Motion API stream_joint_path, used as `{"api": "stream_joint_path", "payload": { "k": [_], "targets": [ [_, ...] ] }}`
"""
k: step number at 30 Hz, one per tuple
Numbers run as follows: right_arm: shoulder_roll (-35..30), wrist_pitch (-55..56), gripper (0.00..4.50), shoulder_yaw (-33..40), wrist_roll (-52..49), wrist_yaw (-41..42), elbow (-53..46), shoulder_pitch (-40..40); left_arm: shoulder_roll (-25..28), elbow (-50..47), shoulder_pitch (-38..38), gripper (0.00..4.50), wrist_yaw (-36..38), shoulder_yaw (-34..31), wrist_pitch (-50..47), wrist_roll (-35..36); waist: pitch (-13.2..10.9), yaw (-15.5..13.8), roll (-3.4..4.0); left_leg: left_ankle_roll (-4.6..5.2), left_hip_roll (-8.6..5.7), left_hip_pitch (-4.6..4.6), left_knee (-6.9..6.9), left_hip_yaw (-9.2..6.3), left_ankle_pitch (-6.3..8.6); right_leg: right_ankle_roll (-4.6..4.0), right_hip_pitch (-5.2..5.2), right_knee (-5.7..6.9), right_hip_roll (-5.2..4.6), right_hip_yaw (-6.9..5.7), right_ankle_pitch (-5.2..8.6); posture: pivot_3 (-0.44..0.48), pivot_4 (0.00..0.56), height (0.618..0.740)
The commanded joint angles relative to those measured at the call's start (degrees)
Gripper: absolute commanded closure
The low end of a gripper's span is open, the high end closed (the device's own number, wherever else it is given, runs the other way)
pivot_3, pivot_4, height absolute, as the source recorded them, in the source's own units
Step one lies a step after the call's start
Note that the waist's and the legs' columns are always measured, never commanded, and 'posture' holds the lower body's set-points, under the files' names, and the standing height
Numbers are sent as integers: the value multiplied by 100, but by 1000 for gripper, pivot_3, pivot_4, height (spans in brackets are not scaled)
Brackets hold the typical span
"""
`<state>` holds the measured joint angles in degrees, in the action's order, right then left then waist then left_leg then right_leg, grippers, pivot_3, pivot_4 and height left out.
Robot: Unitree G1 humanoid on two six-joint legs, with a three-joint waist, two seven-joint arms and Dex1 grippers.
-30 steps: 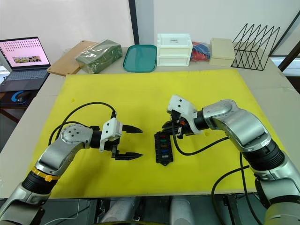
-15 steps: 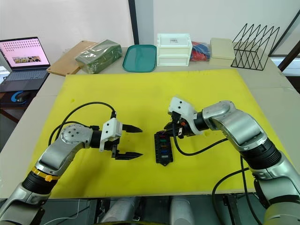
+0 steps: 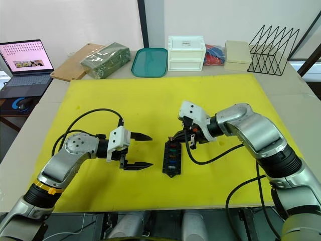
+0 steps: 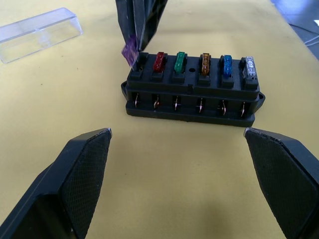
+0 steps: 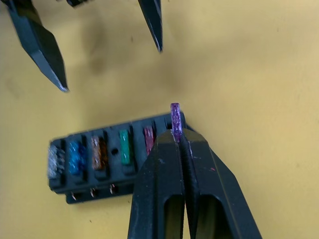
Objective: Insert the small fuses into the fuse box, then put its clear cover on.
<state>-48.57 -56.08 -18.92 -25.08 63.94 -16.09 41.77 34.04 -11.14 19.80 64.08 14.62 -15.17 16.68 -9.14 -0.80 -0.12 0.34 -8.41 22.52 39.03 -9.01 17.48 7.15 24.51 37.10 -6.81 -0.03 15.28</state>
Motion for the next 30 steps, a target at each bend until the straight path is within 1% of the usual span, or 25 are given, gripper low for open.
{"api": "stream_joint_path", "payload": {
  "k": [1, 16, 30],
  "targets": [
    [-147, 165, 4488, 101, 23, 136, -270, 144, -8, -24, -13, 0, -20, -84, 125, 0, 0, 1, 0, 0, 0, 0, 0, 0, 0, 0, 0, 0, 0, 0, 0, 0, 150, 740],
    [-141, 480, 4488, -109, 358, 152, -131, -51, 29, -45, -5, 0, -49, -77, 144, -27, 0, 3, 0, 0, 0, 0, 0, 0, 0, 0, 0, 0, 0, 0, 0, 0, 150, 740],
    [-55, 630, 4488, -130, 538, 113, -53, -142, 56, -105, -23, 0, -33, -102, 129, -13, 0, 5, 0, 0, 0, 0, 0, 0, 0, 0, 1, 1, 0, 0, 0, 0, 150, 740]
  ]
}}
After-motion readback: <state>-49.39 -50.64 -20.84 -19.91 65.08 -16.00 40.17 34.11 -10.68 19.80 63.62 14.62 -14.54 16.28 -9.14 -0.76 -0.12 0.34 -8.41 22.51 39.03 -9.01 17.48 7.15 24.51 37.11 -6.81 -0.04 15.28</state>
